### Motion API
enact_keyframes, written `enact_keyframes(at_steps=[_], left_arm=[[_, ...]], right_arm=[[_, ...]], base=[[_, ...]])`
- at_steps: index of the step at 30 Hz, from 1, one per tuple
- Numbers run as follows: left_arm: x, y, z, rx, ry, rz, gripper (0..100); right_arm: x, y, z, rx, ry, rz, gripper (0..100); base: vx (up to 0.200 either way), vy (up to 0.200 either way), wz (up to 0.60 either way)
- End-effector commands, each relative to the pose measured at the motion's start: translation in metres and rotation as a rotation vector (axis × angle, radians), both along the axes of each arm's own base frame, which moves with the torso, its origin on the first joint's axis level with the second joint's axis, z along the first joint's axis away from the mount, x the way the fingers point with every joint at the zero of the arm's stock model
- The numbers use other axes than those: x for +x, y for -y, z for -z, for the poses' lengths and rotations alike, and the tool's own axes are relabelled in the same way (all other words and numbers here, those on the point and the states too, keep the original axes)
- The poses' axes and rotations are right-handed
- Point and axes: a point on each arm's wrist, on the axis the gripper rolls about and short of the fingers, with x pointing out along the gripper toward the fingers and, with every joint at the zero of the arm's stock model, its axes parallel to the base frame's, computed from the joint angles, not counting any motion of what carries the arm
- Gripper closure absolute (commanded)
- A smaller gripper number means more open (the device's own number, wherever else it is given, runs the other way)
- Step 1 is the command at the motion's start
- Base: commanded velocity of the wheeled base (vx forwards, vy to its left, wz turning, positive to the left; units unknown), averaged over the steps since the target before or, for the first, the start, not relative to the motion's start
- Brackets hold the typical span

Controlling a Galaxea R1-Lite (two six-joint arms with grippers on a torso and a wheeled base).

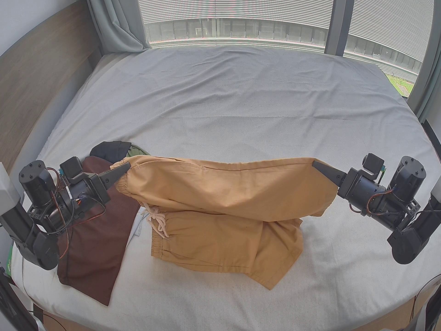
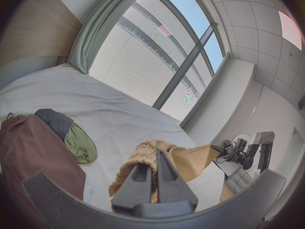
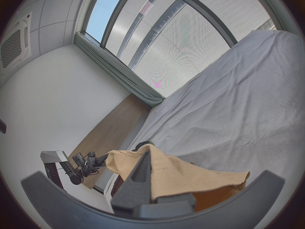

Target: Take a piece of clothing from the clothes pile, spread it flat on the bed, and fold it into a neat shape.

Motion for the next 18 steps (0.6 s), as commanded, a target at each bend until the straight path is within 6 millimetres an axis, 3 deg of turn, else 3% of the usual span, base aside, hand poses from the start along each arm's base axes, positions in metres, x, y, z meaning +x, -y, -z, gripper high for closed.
enact_keyframes(at_steps=[1,18], left_arm=[[0.002,0.000,0.002,0.000,-0.005,-0.001,100],[0.005,-0.003,0.000,-0.001,0.007,-0.015,100]], right_arm=[[0.002,0.005,-0.001,0.001,0.006,0.018,100],[0.007,0.017,-0.002,0.000,0.014,0.059,100]], base=[[0.000,0.000,0.00],[0.000,0.000,0.00]])
